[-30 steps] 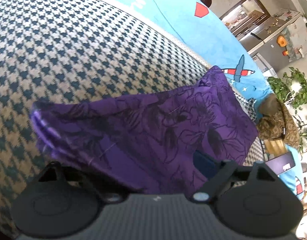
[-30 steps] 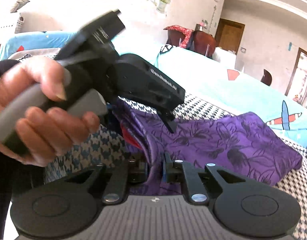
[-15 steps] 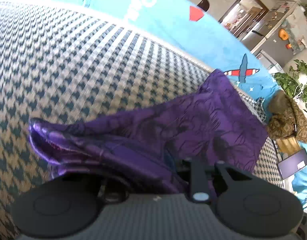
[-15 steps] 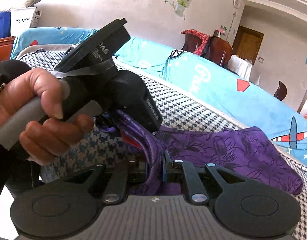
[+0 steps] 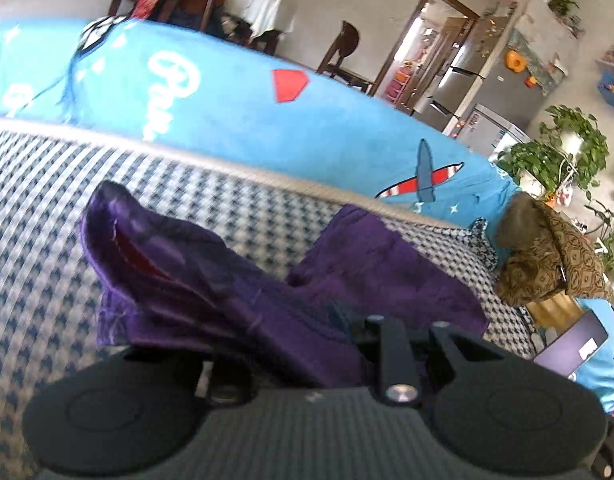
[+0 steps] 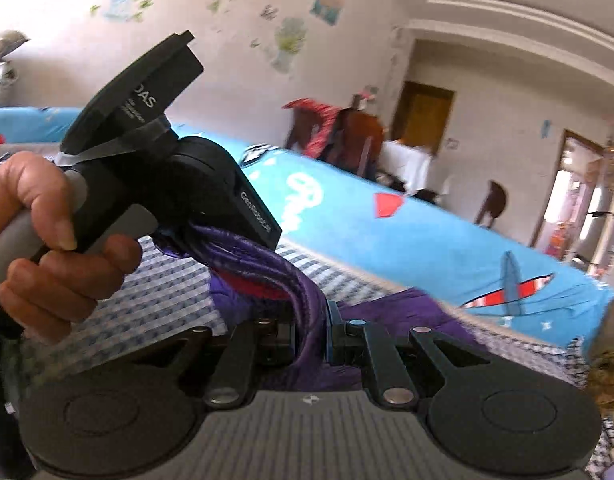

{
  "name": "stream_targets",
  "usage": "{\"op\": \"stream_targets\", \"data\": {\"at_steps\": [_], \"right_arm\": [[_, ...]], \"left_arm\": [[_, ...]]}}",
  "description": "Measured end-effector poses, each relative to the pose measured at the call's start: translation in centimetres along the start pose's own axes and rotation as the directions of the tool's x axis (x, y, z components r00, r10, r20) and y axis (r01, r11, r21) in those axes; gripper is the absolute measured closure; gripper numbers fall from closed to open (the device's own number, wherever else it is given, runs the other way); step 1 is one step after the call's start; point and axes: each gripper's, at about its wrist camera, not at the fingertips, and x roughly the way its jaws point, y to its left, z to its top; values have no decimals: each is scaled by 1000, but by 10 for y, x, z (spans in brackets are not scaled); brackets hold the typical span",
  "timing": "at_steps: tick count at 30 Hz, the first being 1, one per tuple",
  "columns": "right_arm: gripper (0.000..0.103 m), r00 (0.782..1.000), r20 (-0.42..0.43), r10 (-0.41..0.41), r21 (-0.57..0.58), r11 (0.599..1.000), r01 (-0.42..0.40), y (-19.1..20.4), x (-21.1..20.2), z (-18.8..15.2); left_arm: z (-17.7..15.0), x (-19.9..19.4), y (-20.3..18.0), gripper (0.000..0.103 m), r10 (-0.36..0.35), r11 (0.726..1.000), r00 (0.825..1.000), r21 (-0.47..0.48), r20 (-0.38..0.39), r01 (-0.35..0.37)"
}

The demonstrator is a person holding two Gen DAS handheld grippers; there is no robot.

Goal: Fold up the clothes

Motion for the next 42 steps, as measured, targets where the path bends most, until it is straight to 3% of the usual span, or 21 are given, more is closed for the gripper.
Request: {"op": "stream_targets", "data": {"at_steps": [7, 20, 36, 39, 42], "right_arm": [[91, 991, 41, -127, 71, 990, 124, -39, 6, 16], [91, 965, 1, -261, 166, 952, 257, -111, 24, 18], [91, 953, -169, -253, 256, 922, 290, -170, 73, -20], [91, 948, -211, -240, 291, 910, 295, -179, 80, -31], [90, 939, -249, -239, 316, 896, 312, -185, 84, -39]], "left_arm": [[33, 33, -53, 79, -28, 996, 999, 79, 16, 27], [62, 111, -118, 79, -48, 984, 999, 172, -21, 51], [52, 208, -128, 73, -24, 980, 991, 193, -130, 49], [47, 219, -130, 67, -19, 977, 990, 209, -143, 49], [53, 207, -132, 44, -33, 974, 994, 218, -108, 56]]}}
